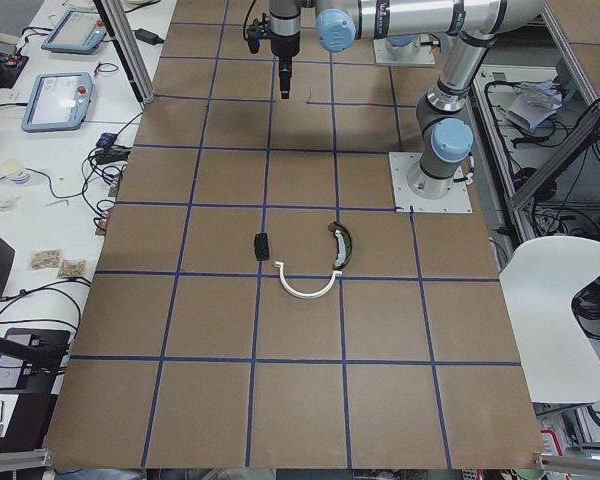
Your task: Place bearing gear from tray to pile
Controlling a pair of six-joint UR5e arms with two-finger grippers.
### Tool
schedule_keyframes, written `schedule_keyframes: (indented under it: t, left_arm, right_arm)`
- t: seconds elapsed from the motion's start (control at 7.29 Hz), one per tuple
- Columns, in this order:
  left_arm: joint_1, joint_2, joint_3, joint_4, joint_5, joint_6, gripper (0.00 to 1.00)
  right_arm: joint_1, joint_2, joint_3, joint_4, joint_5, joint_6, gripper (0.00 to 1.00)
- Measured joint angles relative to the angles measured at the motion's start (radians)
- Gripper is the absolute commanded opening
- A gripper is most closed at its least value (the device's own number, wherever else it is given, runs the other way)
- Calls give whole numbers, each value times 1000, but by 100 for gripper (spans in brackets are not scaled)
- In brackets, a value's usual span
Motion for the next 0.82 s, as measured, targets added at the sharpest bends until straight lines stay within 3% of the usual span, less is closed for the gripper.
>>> schedule_keyframes:
  t: [0.41,0.82]
  left_arm:
    - [-1,-2,-1,3,0,-2,100]
    - [-1,-4,-1,3,0,-8,100]
  right_arm:
    - [-271,120,51,-164,12,-517,96]
    - [-448,304,115,-379,82,-1017,93]
